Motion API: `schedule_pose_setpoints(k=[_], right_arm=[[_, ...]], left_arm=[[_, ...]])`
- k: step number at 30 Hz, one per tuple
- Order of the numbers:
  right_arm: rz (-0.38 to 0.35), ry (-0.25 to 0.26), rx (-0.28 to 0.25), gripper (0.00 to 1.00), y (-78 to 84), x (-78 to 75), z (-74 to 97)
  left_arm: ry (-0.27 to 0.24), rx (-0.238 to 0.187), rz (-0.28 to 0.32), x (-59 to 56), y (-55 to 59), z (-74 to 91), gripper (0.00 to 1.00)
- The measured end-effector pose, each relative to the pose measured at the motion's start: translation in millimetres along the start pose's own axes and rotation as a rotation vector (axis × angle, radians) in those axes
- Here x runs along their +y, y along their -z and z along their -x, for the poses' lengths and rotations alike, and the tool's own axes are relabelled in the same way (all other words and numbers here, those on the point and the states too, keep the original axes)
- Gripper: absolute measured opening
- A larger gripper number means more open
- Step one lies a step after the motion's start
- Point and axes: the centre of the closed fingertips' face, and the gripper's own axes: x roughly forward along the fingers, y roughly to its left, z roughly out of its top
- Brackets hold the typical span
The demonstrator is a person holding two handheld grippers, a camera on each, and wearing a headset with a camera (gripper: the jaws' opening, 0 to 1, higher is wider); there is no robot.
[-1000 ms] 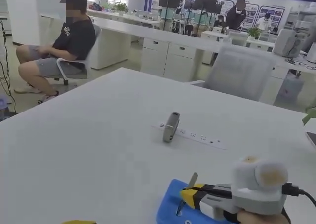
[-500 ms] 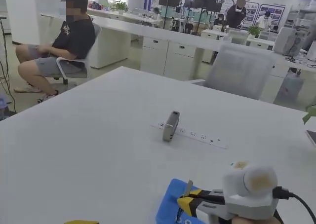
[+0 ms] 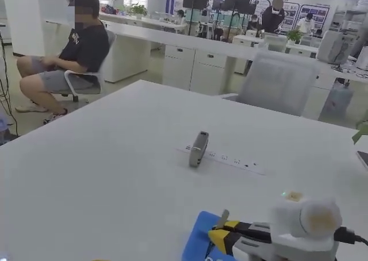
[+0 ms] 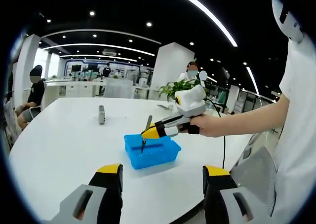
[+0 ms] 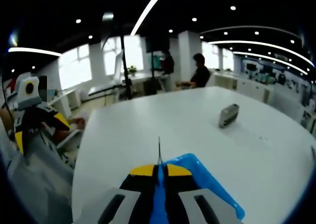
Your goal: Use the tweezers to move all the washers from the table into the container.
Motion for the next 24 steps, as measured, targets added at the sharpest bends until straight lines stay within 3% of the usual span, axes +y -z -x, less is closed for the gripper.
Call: schedule_pose_setpoints(k=[5, 12, 16, 19, 24], right_arm=[[-0.032, 0.019, -0.063, 0.03, -9.4, 4.3, 24.7], [-0.061, 0.024, -0.085, 0.03, -0.8, 18.9, 55.2], [-0.053, 0.018, -0.062, 0.03, 12.8, 28.6, 67.3], [-0.048, -0.022, -0.032, 0.03, 27.9, 42.5, 72.8], [-0.028, -0.101, 0.029, 0.03, 54.9, 78.1, 79.9]], left_arm=[[0.024, 0.009, -0.009, -4.1, -0.4, -4.9, 0.65], [0.090, 0.000, -0.007, -16.7, -6.7, -12.9, 0.58], [0.122, 0.013, -0.026, -22.7, -8.1, -18.6, 0.56], [0.159, 0.015, -0.030, -28.9, -9.9, -21.3, 0.48], [0.235, 0.046, -0.058, -42.6, -10.1, -31.2, 0.38]])
